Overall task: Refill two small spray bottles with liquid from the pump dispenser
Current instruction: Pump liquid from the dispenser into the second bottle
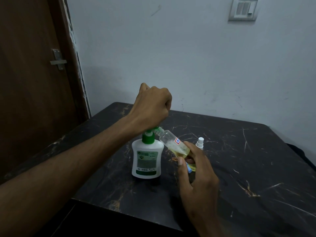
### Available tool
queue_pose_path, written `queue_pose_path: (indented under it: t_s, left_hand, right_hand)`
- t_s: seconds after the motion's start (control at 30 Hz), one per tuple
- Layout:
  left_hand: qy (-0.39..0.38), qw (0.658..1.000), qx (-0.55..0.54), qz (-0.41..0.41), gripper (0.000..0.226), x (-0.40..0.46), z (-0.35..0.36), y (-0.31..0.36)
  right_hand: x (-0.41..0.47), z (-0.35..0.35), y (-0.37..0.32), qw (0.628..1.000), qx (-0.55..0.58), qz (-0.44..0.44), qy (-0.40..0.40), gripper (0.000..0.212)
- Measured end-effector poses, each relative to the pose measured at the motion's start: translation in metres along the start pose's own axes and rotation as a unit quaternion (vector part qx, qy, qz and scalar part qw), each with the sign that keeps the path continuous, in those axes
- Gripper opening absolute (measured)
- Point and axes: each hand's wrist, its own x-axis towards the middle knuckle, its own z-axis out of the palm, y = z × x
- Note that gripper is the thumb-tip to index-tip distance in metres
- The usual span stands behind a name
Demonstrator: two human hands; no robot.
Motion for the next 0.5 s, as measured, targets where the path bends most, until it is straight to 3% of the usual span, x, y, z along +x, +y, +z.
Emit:
queue_pose_path:
  t_s: [0.5]
  left_hand:
    - [0.001,1.0,0.014,0.009,0.027,0.0037,-0.0035,-0.0005]
  right_hand:
    - [-0.0007,-0.0008,-0.0014,1.0,0.008,0.003,-0.002,0.04]
